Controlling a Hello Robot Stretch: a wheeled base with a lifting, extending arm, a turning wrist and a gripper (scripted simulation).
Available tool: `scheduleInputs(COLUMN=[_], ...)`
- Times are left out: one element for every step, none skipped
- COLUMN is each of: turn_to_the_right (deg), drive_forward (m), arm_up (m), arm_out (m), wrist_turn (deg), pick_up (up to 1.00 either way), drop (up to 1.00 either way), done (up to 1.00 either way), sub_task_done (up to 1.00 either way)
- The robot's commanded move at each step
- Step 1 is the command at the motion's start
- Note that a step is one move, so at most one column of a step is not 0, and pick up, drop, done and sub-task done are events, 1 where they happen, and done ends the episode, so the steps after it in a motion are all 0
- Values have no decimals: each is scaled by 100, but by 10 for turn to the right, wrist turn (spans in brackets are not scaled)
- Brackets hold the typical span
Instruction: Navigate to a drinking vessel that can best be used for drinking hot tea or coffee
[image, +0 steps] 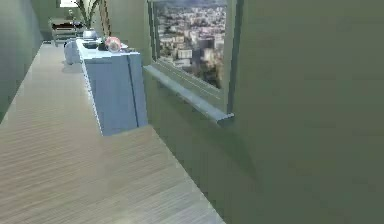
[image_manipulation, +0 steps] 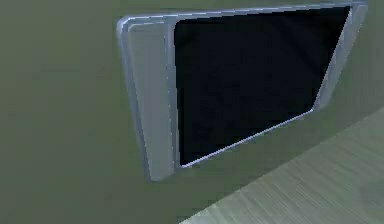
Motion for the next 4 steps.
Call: scheduleInputs(turn_to_the_right=[450, 450, 450, 60], drive_forward=[0, 0, 0, 0], arm_up=[0, 0, 0, 0], arm_out=[0, 0, 0, 0], wrist_turn=[0, 0, 0, 0], pick_up=[0, 0, 0, 0], drop=[0, 0, 0, 0], done=[0, 0, 0, 0], sub_task_done=[0, 0, 0, 0])
